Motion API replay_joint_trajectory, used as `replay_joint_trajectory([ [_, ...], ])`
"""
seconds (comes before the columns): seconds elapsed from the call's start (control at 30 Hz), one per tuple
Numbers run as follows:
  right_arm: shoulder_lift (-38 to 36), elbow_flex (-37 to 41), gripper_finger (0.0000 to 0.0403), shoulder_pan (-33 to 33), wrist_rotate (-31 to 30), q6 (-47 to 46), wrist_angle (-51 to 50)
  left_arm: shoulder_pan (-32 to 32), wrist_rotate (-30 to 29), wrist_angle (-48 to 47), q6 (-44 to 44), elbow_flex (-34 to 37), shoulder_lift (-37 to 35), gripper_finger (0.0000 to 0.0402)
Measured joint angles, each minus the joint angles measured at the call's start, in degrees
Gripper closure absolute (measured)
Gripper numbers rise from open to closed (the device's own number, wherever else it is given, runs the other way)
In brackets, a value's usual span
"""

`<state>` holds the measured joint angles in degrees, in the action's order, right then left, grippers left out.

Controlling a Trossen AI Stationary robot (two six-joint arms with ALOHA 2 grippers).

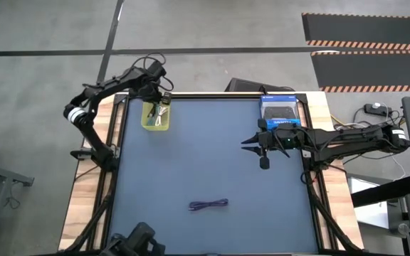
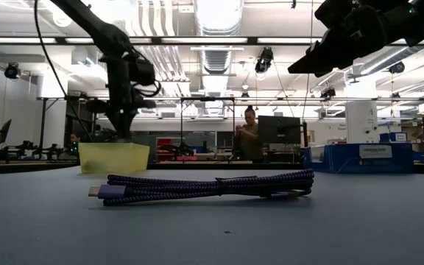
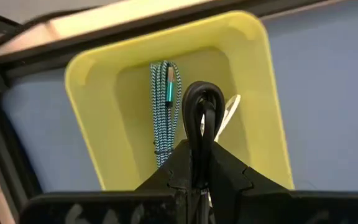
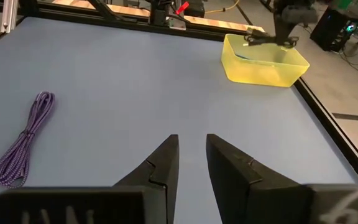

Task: Pick and place USB-C Cables
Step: Put the black charger cable into the yellow bin

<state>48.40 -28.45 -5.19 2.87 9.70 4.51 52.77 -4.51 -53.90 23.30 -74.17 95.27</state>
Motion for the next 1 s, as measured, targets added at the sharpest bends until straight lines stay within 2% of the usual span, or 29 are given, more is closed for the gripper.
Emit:
replay_joint_trajectory([
  [0.33,0.00,0.00,0.0336,0.00,-0.02,0.47,-0.02,0.00,0.17,1.20,-0.29,0.07,5.82,0.0389],
  [1.0,0.00,0.09,0.0337,0.00,-0.04,0.83,-0.04,0.00,0.04,3.75,-0.10,0.55,9.00,0.0389],
])
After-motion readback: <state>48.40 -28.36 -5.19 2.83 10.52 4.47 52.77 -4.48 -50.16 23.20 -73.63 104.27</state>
